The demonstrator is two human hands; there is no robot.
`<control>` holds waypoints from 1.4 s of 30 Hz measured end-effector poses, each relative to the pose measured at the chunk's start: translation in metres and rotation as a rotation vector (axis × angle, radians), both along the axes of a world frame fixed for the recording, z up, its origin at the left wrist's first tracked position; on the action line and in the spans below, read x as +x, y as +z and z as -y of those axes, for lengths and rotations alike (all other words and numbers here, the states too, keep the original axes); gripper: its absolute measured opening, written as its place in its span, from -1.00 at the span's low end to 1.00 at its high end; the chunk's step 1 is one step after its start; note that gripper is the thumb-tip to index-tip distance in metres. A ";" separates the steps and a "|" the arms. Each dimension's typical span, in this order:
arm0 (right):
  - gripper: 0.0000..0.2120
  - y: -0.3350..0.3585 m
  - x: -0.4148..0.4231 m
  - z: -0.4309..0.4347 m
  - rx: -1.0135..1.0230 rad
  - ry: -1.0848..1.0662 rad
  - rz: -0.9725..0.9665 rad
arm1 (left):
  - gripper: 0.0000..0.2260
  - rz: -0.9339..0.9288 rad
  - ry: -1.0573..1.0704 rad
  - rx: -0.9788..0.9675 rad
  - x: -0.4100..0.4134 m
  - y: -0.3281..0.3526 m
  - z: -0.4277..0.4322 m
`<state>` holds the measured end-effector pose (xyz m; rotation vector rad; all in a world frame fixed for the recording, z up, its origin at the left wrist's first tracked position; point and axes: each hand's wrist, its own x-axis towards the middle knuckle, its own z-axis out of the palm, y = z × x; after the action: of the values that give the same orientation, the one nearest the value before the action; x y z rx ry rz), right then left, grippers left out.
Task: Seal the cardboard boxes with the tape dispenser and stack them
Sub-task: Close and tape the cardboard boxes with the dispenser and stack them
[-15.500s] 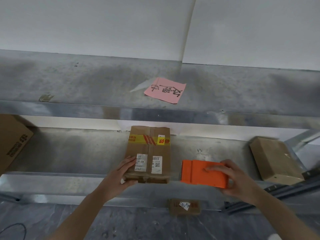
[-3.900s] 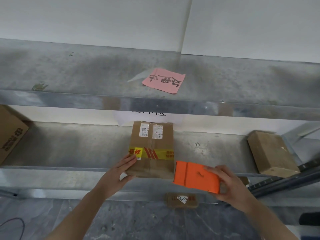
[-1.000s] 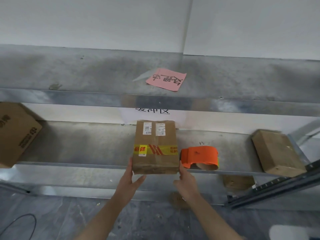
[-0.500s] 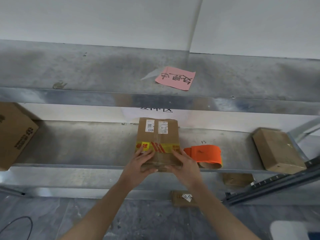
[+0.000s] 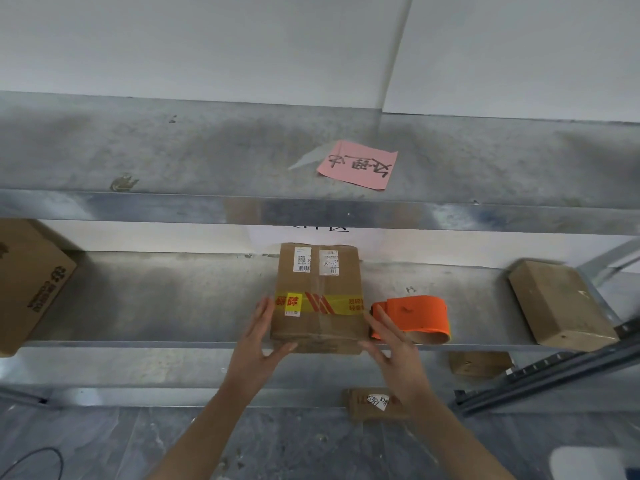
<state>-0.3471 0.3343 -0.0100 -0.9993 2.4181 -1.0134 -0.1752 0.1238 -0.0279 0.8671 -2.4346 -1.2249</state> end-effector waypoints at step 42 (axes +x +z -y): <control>-0.63 -0.007 -0.010 0.024 0.002 -0.079 0.067 | -0.60 0.009 0.064 -0.046 0.001 0.000 0.023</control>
<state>-0.3570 0.3098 -0.0170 -0.8614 2.4199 -1.0537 -0.1743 0.1012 -0.0275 0.9318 -2.4127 -1.1410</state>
